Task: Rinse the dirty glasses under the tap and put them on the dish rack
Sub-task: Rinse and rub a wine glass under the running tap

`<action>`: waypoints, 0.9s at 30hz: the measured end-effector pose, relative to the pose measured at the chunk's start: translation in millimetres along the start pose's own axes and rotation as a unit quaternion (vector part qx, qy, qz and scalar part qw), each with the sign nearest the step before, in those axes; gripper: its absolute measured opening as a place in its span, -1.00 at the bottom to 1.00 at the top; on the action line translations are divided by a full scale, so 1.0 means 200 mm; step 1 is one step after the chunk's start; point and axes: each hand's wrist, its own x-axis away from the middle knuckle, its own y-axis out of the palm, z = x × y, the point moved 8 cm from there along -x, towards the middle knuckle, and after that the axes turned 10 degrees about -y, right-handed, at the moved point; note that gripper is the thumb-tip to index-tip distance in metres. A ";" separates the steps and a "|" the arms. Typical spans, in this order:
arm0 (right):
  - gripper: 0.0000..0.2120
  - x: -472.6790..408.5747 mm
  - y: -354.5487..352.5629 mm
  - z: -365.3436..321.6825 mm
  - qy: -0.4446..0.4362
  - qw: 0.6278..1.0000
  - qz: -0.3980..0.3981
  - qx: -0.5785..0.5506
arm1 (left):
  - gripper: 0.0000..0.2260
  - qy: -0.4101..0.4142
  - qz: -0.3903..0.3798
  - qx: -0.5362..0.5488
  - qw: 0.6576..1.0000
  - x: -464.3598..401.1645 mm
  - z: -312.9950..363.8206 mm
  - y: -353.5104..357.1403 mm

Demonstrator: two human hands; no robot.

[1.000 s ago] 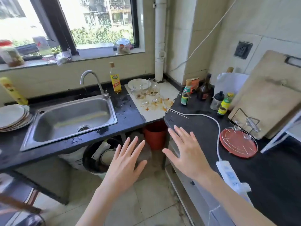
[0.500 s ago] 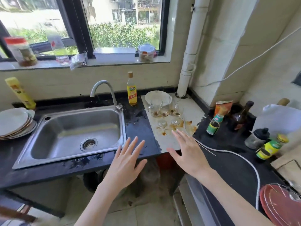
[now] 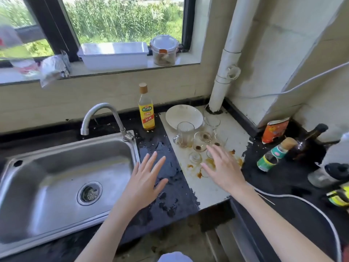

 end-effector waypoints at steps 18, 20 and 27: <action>-0.25 -0.68 0.25 0.26 -0.041 0.991 -0.124 0.026 | -0.13 -0.115 -0.077 0.028 0.990 -0.31 -0.07 0.15; -0.30 -0.68 0.25 0.21 -0.070 0.989 -0.126 0.028 | -0.22 -0.122 -0.082 0.039 0.988 -0.32 -0.07 0.16; -0.25 -0.71 0.20 -0.19 -0.153 0.969 -0.128 -0.149 | -0.18 -0.117 -0.072 0.142 0.980 -0.34 -0.12 0.10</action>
